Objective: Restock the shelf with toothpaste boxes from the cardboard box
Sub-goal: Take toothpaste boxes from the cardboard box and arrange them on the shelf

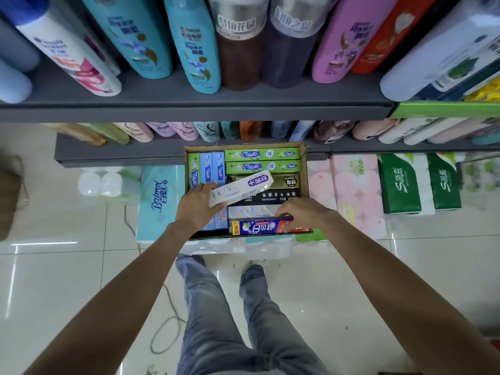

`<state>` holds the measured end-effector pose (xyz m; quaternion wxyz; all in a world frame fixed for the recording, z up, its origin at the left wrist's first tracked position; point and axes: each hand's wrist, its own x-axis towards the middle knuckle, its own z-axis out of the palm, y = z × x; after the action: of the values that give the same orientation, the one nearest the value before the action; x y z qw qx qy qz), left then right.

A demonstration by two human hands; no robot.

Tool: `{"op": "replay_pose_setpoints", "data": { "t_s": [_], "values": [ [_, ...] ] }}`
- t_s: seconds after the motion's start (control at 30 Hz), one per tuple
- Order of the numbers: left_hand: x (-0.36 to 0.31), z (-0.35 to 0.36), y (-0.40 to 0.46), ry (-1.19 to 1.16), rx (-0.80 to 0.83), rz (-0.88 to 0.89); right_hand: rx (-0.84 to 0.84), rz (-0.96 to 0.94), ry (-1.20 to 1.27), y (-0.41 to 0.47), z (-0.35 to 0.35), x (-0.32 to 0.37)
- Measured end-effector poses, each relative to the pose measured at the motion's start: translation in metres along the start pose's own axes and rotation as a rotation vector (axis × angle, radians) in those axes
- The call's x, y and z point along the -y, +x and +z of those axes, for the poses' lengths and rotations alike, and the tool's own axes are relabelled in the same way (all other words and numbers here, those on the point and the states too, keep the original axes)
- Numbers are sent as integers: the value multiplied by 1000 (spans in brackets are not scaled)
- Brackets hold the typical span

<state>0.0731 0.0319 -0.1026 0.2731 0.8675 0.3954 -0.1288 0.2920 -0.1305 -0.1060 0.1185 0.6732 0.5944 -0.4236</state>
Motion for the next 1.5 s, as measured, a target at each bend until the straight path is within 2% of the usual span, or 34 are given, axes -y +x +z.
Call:
{"op": "replay_pose_setpoints", "data": {
  "t_s": [0.1,0.2,0.33,0.47,0.6,0.67,0.83,0.93,1.07,1.17,1.33,1.4,1.5],
  "values": [
    [0,3,2,34,5,9,24,-80,-107,6,-1,9],
    [-2,7,2,99,12,32,29,-77,-156,11,2,13],
    [-17,9,6,179,9,88,-120,35,-79,14,15,22],
    [-34,6,16,178,93,91,-199,72,23,5,15,29],
    [-36,-15,20,-7,152,32,-438,144,320,-36,-4,34],
    [-32,-33,14,-158,130,27,-581,157,501,-58,-18,37],
    [-38,-76,-18,-432,12,-16,-798,180,1340,-95,-53,42],
    [-50,-94,-34,-554,-60,2,-830,111,1626,-110,-72,53],
    [-80,-111,-55,-645,-138,69,-932,108,1595,-118,-94,77],
    [-101,-119,-70,-752,-179,182,-1002,90,1487,-116,-106,101],
    [-116,-135,-88,-773,-192,320,-1135,115,1250,-117,-126,134],
    [-115,-155,-96,-756,-207,332,-1116,55,1170,-127,-143,143],
    [-102,-197,-104,-737,-214,401,-994,-126,1223,-150,-171,157]
  ]
}}
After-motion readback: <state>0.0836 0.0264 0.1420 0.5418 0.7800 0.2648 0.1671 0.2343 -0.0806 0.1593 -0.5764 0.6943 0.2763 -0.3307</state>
